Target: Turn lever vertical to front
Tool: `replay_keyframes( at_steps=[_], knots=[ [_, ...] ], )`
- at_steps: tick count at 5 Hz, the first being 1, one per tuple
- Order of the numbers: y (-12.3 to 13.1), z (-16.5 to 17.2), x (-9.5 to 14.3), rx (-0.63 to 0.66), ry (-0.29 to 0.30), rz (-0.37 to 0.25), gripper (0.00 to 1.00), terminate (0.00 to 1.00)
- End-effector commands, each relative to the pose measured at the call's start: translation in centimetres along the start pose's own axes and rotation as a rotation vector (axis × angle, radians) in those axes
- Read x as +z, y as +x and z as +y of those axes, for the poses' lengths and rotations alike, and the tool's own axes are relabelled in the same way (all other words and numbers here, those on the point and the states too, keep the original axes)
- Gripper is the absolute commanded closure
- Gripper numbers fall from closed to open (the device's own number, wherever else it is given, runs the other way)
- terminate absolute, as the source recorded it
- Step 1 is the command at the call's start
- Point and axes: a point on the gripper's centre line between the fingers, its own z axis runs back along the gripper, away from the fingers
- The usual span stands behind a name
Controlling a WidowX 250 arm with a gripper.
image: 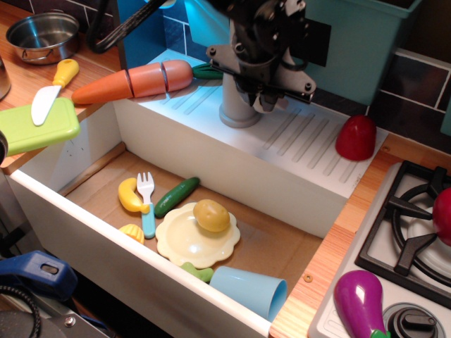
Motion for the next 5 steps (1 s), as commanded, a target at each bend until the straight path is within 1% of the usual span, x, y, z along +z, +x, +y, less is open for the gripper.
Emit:
replay_keyframes(
  at_steps=[1, 3, 4, 5],
  knots=[
    [-3.2, -0.1, -1.7, 0.040, -0.020, 0.029, 1.00, 0.00],
    [-5.9, 0.7, -2.5, 0.067, -0.015, 0.009, 1.00, 0.00],
    [-5.2, 0.6, -1.6, 0.035, -0.013, 0.012, 0.00, 0.00],
    [-5.2, 0.6, -1.6, 0.035, -0.013, 0.012, 0.00, 1.00]
  ],
)
